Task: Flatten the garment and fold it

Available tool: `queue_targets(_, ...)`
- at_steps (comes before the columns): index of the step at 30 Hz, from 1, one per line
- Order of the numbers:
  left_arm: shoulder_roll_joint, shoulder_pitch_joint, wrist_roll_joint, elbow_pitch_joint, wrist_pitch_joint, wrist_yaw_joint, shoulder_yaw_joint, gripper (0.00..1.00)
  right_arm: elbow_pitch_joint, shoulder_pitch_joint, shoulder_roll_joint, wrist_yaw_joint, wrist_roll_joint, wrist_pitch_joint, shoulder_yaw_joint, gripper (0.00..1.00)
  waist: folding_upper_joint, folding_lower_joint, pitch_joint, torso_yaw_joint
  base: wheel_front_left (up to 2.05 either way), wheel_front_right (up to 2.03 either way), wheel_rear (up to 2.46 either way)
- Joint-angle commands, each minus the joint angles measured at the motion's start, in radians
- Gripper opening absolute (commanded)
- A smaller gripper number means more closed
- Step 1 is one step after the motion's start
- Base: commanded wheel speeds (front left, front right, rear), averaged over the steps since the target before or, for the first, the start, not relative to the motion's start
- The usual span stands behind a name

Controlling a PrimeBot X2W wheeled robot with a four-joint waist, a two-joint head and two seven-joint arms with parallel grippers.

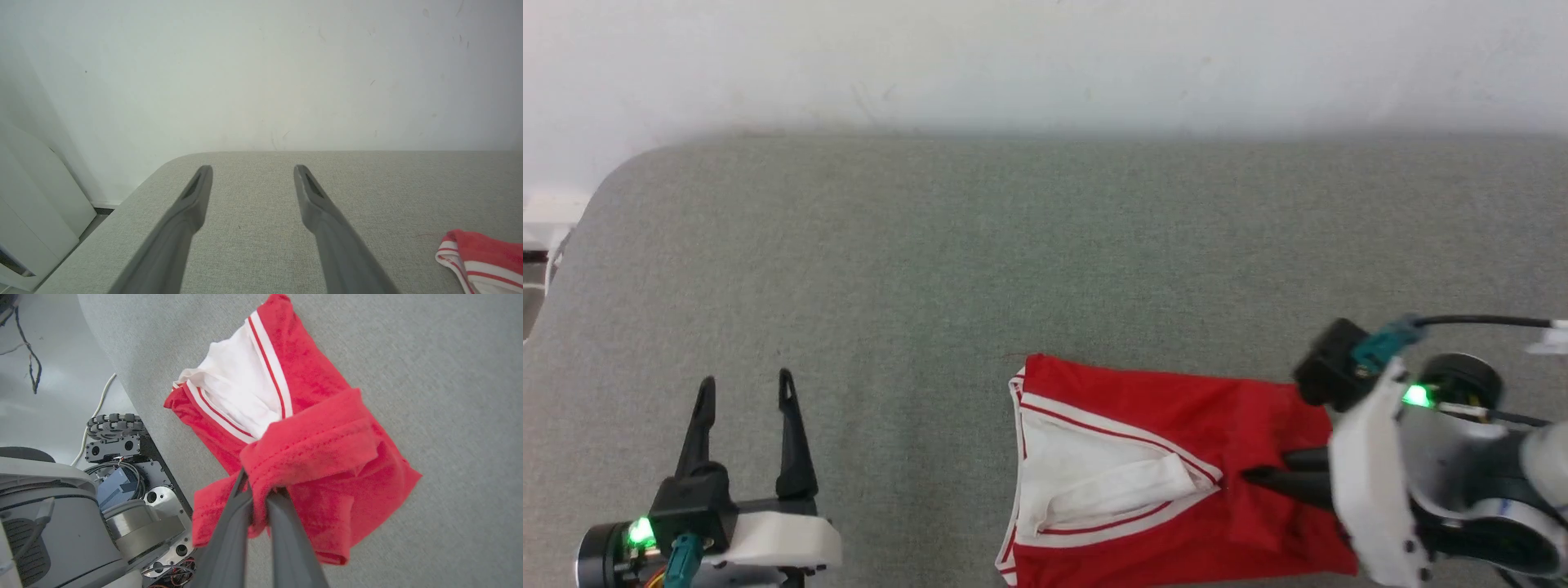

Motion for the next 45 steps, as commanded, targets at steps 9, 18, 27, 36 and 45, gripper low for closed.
queue_targets(9,-0.014,-0.064,0.012,0.009,-0.005,-0.007,-0.023,1.0,0.179,-0.255,0.21,-0.001,-0.062,-0.017,0.23,0.0,0.0,0.0,0.07,0.057,0.0,0.0,0.0)
queue_targets(18,-0.024,-0.116,0.008,0.025,-0.005,-0.013,-0.045,1.0,0.534,-0.392,0.377,-0.001,-0.091,-0.118,0.422,0.0,0.0,0.0,0.124,0.092,0.0,0.0,0.0)
queue_targets(27,-0.028,-0.117,0.002,0.048,-0.005,-0.011,-0.032,1.0,0.71,-0.41,0.423,-0.001,-0.073,-0.221,0.576,0.58,0.0,0.0,0.107,0.075,0.0,0.0,0.0)
queue_targets(36,-0.006,-0.067,0.006,0.072,-0.005,-0.016,0.008,1.0,0.6,-0.448,0.307,-0.001,-0.028,-0.539,0.495,1.0,0.0,0.0,0.012,-0.001,0.0,0.0,0.0)
queue_targets(45,0.001,-0.024,0.007,0.056,-0.005,-0.02,0.03,1.0,0.608,-0.397,0.207,-0.001,-0.163,-0.897,0.19,1.0,0.0,0.0,-0.034,-0.088,0.0,0.0,0.0)
